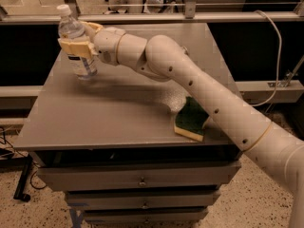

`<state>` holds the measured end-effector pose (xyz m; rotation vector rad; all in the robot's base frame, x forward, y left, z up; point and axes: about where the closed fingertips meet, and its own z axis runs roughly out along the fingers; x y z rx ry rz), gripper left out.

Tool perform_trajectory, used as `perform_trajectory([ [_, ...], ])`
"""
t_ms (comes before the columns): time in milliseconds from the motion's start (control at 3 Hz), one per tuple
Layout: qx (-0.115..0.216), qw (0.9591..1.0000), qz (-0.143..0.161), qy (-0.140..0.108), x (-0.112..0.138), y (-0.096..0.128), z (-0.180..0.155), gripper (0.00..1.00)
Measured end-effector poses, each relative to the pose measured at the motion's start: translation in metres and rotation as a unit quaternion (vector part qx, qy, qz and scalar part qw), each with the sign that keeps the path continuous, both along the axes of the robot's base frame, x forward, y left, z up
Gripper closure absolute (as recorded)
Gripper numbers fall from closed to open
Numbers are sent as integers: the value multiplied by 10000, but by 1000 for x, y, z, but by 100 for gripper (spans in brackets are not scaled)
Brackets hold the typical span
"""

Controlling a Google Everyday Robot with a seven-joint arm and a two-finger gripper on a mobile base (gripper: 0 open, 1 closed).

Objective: Place blue plastic bottle upright

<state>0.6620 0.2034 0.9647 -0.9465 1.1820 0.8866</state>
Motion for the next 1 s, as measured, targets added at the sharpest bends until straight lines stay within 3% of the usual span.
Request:
perform_trajectory([
  [667, -128, 9998, 97, -153, -8, -1, -8, 100],
  [1000, -263, 9995, 100, -147, -12, -2, -12, 84],
])
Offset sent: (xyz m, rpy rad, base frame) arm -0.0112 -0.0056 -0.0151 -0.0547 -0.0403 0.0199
